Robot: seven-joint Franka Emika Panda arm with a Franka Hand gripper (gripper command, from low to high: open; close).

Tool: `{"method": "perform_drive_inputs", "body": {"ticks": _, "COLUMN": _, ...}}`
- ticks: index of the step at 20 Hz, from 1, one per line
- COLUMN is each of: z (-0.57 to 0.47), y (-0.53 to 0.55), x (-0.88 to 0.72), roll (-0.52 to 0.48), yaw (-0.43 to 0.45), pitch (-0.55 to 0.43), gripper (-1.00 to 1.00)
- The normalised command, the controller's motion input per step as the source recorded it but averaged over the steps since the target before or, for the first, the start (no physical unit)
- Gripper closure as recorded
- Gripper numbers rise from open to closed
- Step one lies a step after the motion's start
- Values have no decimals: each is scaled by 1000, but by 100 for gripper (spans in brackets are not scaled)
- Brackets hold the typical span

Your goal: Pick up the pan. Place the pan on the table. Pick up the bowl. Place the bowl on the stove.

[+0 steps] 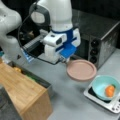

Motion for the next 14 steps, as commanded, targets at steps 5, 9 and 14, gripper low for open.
{"method": "perform_drive_inputs", "body": {"ticks": 5, "z": 345, "y": 93, "x": 142, "roll": 83, "yaw": -11, "pitch": 226, "gripper": 100}}
{"method": "perform_drive_inputs", "body": {"ticks": 9, "z": 497, "y": 138, "x": 100, "roll": 99, "yaw": -16, "pitch": 243, "gripper": 100}}
{"method": "perform_drive_inputs", "body": {"ticks": 14, "z": 425, "y": 42, "x": 196, "roll": 130, "yaw": -37, "pitch": 231, "gripper": 100}}
